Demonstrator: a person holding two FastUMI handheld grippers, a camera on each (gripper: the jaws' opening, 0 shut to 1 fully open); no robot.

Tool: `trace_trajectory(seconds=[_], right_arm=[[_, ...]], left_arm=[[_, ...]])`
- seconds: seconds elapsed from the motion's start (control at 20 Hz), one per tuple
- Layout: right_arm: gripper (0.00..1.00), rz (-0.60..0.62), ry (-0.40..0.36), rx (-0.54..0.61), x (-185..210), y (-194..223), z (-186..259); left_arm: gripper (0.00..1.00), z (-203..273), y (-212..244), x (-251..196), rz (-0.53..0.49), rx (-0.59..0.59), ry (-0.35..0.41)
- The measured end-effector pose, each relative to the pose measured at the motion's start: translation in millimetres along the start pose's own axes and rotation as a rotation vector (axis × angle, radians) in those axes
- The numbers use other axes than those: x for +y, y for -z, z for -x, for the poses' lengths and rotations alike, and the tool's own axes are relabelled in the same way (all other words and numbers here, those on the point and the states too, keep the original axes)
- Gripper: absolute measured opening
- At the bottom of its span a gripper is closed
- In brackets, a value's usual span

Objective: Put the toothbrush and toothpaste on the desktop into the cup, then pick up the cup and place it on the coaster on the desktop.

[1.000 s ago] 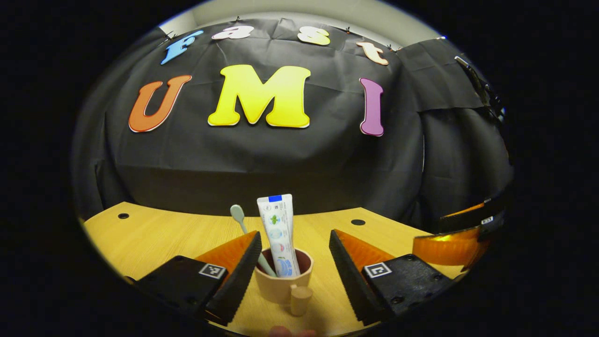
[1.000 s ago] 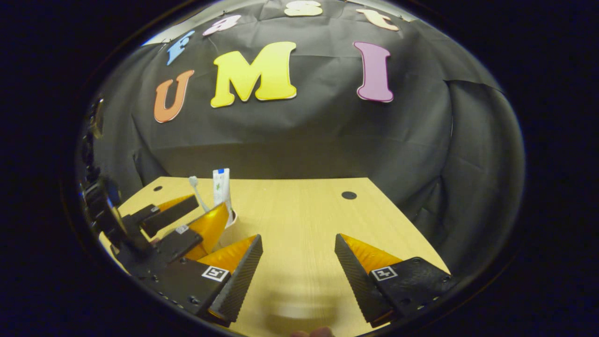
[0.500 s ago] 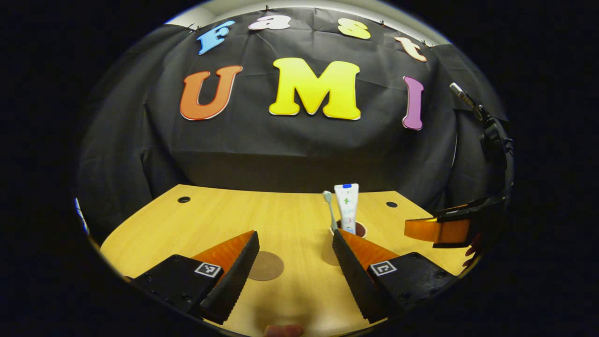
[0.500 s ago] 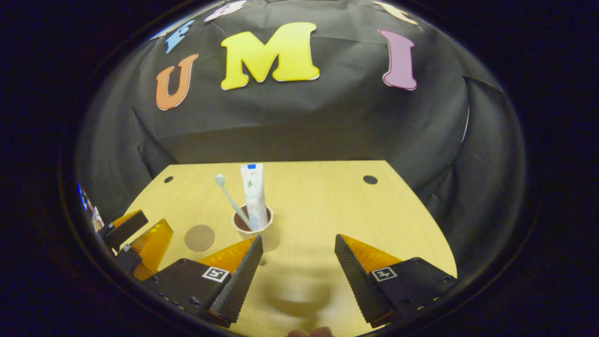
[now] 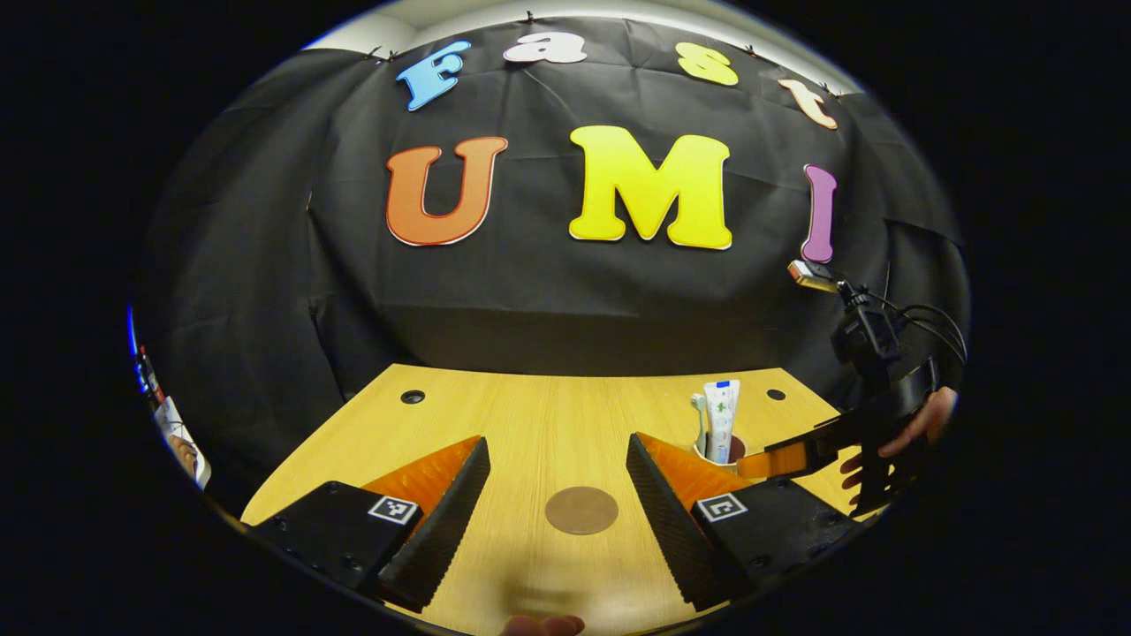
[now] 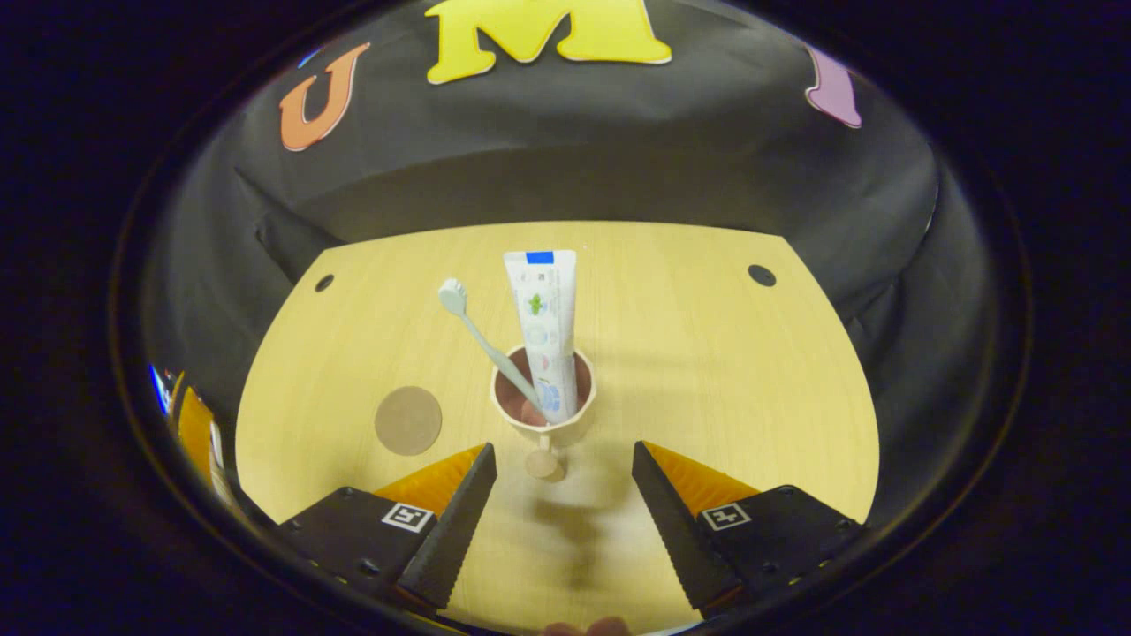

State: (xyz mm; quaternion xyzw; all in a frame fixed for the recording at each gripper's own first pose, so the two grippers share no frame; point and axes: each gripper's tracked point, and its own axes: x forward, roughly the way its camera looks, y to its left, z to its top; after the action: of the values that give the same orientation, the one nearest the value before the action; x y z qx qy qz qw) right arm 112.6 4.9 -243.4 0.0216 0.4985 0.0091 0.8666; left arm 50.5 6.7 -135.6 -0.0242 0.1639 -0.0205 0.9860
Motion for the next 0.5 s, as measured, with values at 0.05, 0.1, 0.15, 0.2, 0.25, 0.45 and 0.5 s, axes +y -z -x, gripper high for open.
trace_trajectory(seconds=[0.05, 0.1, 0.15, 0.2, 0.25, 0.45, 0.5], right_arm=[[0.94, -0.008, -0.001, 0.037, 2.3, 3.7, -7.3], [0.94, -0.023, -0.006, 0.078, 4.4, 7.6, -12.1], [0.94, -0.033, -0.012, 0.115, 7.3, 11.4, -17.5], [0.94, -0.035, -0.011, 0.14, 9.3, 13.6, -25.2], [0.94, -0.026, -0.007, 0.159, 9.7, 13.9, -30.8], [0.94, -0.023, 0.011, 0.241, 12.9, 16.6, -52.6], [0.93, -0.041, 0.009, 0.268, 13.0, 18.7, -58.7]], left_arm=[[0.98, -0.6, -2.3, 7.1, 0.0, 0.003, -0.011], [0.98, -0.5, -4.0, 14.0, -0.003, 0.004, -0.025], [0.99, -1.3, -5.5, 20.1, -0.005, 0.001, -0.035], [0.99, -1.3, -6.6, 26.8, -0.007, -0.002, -0.044], [0.98, -2.2, -6.8, 31.7, -0.009, 0.003, -0.053], [0.99, -2.1, 10.6, 50.9, 0.028, 0.054, -0.087], [0.98, -0.1, 15.6, 54.7, 0.037, 0.071, -0.096]])
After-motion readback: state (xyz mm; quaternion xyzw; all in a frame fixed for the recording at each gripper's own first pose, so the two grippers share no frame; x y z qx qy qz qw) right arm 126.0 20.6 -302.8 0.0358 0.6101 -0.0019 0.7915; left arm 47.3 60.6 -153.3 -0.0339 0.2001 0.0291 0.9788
